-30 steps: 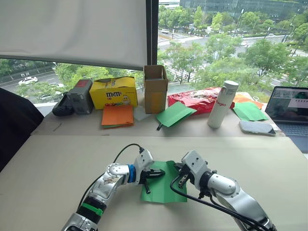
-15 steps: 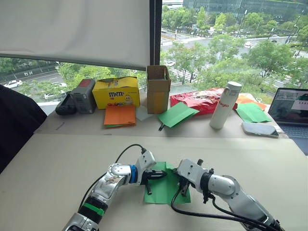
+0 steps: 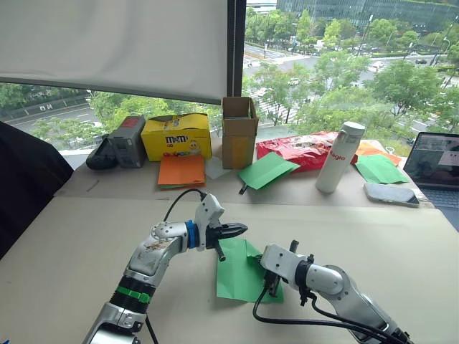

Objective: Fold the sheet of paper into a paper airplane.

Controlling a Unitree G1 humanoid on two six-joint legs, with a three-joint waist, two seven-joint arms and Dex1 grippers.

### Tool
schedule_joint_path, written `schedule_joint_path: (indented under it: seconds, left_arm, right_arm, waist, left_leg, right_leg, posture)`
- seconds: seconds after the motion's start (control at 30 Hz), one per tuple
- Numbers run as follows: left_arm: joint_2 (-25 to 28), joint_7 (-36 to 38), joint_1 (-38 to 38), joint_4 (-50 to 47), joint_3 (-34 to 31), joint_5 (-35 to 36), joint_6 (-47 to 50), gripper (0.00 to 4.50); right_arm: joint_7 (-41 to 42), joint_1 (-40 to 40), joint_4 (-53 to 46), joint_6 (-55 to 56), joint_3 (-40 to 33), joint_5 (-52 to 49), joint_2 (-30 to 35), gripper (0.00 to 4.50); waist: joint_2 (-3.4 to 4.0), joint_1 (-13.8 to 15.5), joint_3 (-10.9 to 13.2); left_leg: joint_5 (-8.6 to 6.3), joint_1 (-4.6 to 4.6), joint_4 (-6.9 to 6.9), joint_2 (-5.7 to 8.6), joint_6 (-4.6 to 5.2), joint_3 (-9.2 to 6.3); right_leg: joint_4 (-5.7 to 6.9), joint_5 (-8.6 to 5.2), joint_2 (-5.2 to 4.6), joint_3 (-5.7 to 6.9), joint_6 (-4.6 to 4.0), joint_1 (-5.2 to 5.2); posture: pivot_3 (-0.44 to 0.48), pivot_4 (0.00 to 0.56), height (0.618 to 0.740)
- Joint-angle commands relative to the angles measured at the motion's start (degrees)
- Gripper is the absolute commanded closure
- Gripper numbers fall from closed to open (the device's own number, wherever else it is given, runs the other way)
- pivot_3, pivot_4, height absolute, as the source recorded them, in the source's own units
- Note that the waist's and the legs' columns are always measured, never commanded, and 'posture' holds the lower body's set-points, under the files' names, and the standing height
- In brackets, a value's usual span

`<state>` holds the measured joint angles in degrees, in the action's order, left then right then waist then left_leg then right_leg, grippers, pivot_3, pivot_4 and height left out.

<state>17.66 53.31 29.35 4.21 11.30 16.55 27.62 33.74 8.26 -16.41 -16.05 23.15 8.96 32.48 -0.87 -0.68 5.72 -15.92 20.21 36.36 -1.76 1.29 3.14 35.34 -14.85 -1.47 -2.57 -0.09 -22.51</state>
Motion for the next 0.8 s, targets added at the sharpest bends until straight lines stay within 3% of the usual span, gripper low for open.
schedule_joint_path:
  seconds: [0.03, 0.63, 0.8]
  left_arm:
    - [-0.2, -1.1, 1.4, 3.9, 3.7, -4.4, -2.2, 4.5]
    - [-5.1, -3.2, 1.4, 15.0, 9.9, -12.7, -9.5, 4.5]
    - [-4.8, -5.9, 0.5, 14.1, 10.9, -15.1, -7.1, 4.5]
  right_arm:
    - [-0.2, 0.4, -0.3, 2.0, -0.8, 1.2, -0.4, 4.46]
    - [1.2, 0.0, -0.8, 2.2, -1.1, 3.7, -0.6, 4.46]
    - [5.1, -2.4, -4.5, -0.6, -4.7, -1.2, 1.0, 2.88]
  waist:
    - [0.01, 0.0, 0.0]
    - [0.0, 0.0, 0.0]
    - [-0.01, 0.0, 0.0]
  left_leg:
    - [0.0, 0.0, 0.0, 0.0, 0.0, 0.0]
    - [-0.01, 0.01, 0.06, 0.01, 0.01, 0.0]
    - [-0.01, -0.01, 0.08, 0.02, 0.02, -0.02]
  right_leg:
    - [0.0, 0.0, 0.01, 0.0, 0.0, 0.01]
    - [0.06, 0.0, 0.05, 0.0, -0.01, 0.06]
    - [0.04, 0.0, 0.04, 0.0, 0.0, 0.24]
  posture:
    - [0.0, 0.15, 0.74]
    - [0.0, 0.15, 0.74]
    - [0.0, 0.15, 0.74]
